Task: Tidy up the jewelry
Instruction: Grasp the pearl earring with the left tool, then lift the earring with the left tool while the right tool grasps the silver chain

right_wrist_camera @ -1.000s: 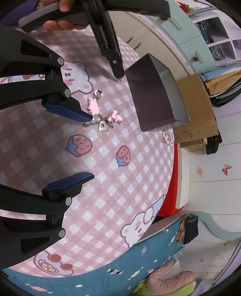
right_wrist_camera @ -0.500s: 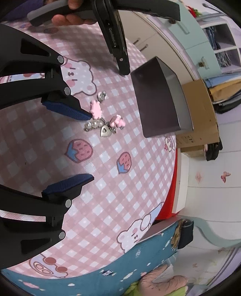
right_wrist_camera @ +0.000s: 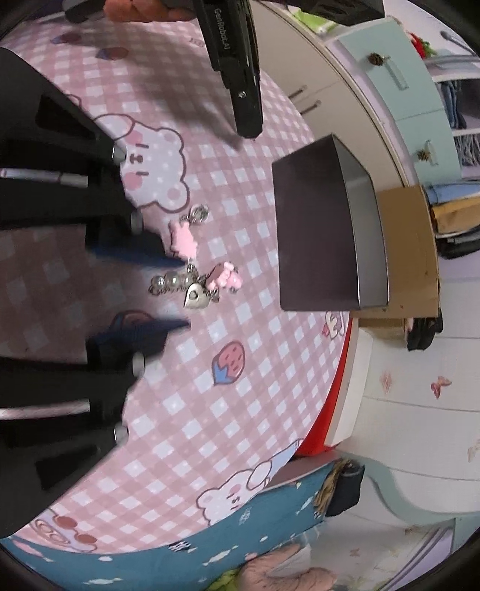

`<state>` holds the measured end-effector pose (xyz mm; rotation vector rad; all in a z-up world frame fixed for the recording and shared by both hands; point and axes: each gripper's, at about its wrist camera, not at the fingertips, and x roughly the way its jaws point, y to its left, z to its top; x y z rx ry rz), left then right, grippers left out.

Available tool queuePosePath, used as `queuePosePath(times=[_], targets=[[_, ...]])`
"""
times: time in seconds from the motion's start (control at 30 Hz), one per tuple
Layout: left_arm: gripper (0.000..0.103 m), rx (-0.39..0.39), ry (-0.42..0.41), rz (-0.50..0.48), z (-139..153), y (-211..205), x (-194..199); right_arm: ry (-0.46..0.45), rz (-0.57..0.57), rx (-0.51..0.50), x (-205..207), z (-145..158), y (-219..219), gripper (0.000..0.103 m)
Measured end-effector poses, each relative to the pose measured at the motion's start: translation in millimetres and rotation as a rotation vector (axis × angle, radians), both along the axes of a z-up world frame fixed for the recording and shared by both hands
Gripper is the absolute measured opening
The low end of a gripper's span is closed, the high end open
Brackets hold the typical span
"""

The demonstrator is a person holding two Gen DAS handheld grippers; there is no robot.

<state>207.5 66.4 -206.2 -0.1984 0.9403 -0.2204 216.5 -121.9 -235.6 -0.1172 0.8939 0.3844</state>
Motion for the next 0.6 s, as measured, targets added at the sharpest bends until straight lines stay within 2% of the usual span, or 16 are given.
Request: queuePosePath(times=[0.07,0.27,0.6], targets=[[0.016,-0.011,-0.001,-0.010,2,-2,-2,-0.005,-0.003,-0.008,-3,1,1,0.010],[0.016,-0.023,-0.011,-0.027,8,-3,-10,-0.030,-0.032,0.053,-19,19,-11,0.010],[0.016,-0.069,-0.067,-0.099,39,-13,-21,-0.141,-0.061,0.140,-35,87,-34,0.010]])
